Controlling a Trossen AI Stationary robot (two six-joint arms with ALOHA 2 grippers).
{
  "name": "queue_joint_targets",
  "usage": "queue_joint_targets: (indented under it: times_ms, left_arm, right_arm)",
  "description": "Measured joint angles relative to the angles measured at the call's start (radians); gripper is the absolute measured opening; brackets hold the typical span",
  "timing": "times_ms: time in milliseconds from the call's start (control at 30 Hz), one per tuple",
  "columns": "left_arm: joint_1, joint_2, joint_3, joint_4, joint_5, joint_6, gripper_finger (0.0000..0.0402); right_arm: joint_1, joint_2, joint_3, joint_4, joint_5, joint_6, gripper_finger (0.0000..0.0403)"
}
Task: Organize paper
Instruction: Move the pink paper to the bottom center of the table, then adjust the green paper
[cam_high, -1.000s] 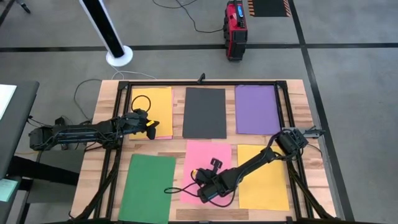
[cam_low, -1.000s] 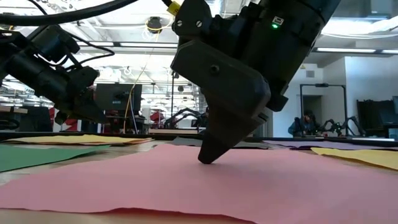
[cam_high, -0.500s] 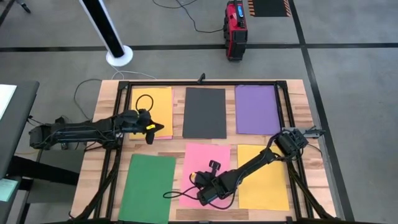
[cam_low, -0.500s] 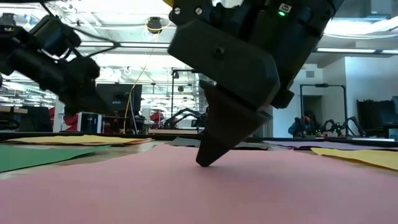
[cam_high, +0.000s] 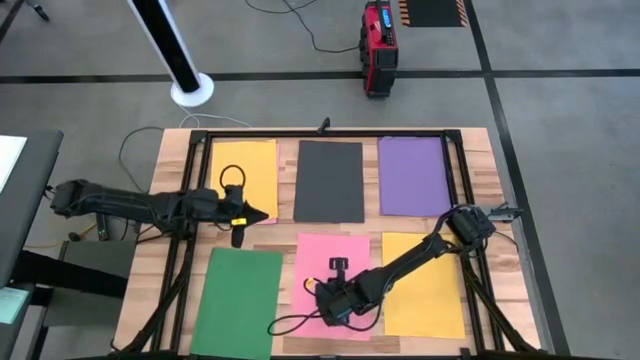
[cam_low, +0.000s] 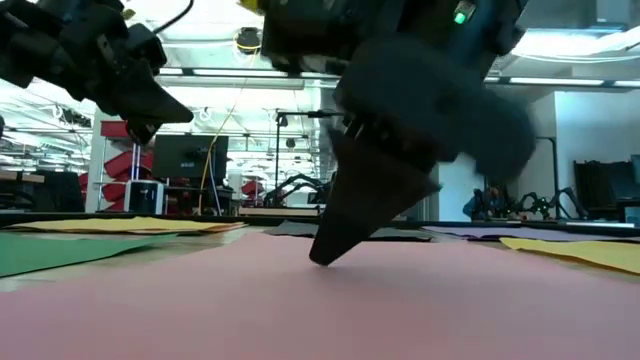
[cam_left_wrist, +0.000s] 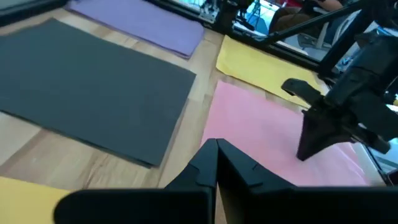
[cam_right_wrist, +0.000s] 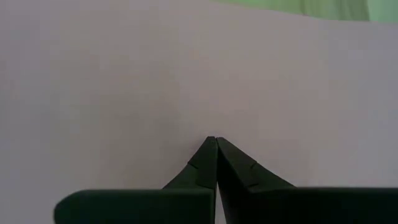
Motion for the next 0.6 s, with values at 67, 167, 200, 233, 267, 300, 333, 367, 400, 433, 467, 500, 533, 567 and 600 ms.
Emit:
queue_joint_targets:
  times_ms: [67,167,200,233,267,300,333,367,400,433,467,500,533,567,600]
  left_arm:
    - [-0.037,0.0,0.0,0.009,-0.046,-0.001,0.0]
    - [-0.089,0.0,0.0,0.027,-0.087,0.007,0.0]
    - [-0.103,0.0,0.0,0.029,-0.091,0.017,0.0]
    - [-0.115,0.0,0.0,0.03,-0.092,0.028,0.0]
    - [-0.127,0.0,0.0,0.029,-0.094,0.038,0.0]
    - [-0.138,0.0,0.0,0.029,-0.097,0.045,0.0]
    - [-0.147,0.0,0.0,0.027,-0.098,0.051,0.0]
    - [-0.155,0.0,0.0,0.024,-0.1,0.058,0.0]
    - [-0.162,0.0,0.0,0.022,-0.101,0.066,0.0]
    - [-0.168,0.0,0.0,0.02,-0.102,0.072,0.0]
    - [-0.175,0.0,0.0,0.018,-0.103,0.076,0.0]
    - [-0.181,0.0,0.0,0.014,-0.103,0.081,0.0]
    - [-0.187,0.0,0.0,0.009,-0.103,0.086,0.0]
    - [-0.192,0.0,0.0,-0.001,-0.103,0.091,0.0]
    - [-0.196,0.0,0.0,-0.012,-0.103,0.094,0.0]
  right_arm:
    - [-0.001,-0.025,-0.025,0.005,-0.023,-0.029,0.0]
    - [-0.005,-0.08,-0.084,0.011,-0.026,-0.05,0.0]
    - [-0.009,-0.108,-0.114,0.023,-0.026,-0.054,0.0]
    - [-0.014,-0.137,-0.147,0.039,-0.025,-0.06,0.0]
    - [-0.019,-0.169,-0.185,0.08,-0.022,-0.065,0.0]
    - [-0.024,-0.204,-0.224,0.126,-0.022,-0.072,0.0]
    - [-0.032,-0.238,-0.268,0.168,-0.022,-0.078,0.0]
    - [-0.039,-0.271,-0.309,0.207,-0.022,-0.086,0.0]
    - [-0.046,-0.302,-0.351,0.257,-0.022,-0.095,0.0]
    - [-0.053,-0.334,-0.391,0.294,-0.022,-0.105,0.0]
    - [-0.061,-0.361,-0.428,0.324,-0.022,-0.112,0.0]
    - [-0.068,-0.387,-0.46,0.355,-0.022,-0.116,0.0]
    - [-0.075,-0.414,-0.492,0.381,-0.024,-0.117,0.0]
    - [-0.083,-0.437,-0.518,0.391,-0.025,-0.117,0.0]
    - [-0.089,-0.456,-0.54,0.404,-0.025,-0.117,0.0]
